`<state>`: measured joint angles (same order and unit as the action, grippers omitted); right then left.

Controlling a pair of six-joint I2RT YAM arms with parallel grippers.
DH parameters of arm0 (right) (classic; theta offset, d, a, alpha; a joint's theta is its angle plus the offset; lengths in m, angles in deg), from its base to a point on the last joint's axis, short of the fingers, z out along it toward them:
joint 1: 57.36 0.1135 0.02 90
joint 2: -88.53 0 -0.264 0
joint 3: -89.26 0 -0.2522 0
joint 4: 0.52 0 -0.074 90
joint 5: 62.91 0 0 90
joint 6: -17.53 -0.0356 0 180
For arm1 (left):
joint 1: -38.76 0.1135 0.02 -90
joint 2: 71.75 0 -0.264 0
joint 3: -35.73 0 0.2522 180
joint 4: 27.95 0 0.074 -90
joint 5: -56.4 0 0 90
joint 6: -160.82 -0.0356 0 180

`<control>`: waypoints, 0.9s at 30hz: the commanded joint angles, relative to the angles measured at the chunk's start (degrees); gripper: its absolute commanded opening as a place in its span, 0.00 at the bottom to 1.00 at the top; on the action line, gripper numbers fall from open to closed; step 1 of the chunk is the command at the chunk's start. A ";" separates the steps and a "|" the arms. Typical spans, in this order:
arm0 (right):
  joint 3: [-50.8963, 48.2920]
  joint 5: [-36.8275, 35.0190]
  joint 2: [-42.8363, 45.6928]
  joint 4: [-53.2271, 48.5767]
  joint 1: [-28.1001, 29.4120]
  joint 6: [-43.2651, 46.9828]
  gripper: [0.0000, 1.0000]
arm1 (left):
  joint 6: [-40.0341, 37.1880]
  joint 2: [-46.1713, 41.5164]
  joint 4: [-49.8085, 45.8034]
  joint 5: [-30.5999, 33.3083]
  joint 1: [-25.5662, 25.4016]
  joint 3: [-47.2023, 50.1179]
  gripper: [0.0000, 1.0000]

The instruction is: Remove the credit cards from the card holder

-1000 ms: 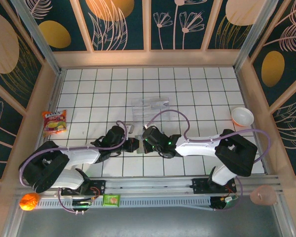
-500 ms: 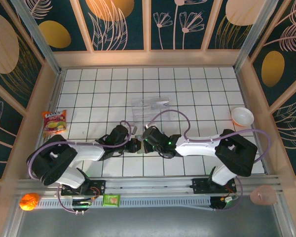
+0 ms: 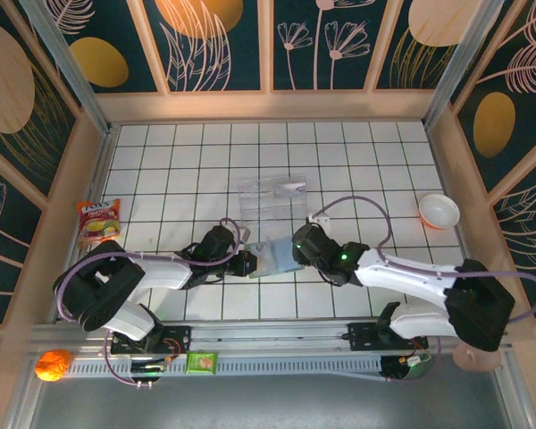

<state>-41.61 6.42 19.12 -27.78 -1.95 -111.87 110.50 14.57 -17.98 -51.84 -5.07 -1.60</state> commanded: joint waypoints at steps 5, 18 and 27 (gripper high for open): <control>1.39 4.12 3.19 3.22 -1.26 3.60 0.45 | -2.15 -1.01 -5.11 -1.39 -1.27 -4.80 0.01; -2.79 3.26 8.47 1.82 -1.67 0.49 0.44 | -4.50 14.46 -9.90 -6.76 -7.73 -19.07 0.00; -4.88 4.96 9.87 3.19 -2.16 -0.73 0.44 | -5.76 12.42 -8.12 -4.91 -7.82 -18.98 0.09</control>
<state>-45.72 10.77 28.52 -25.22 -3.72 -111.63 106.26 30.75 -24.50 -58.44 -12.68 -21.41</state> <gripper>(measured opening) 0.437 0.075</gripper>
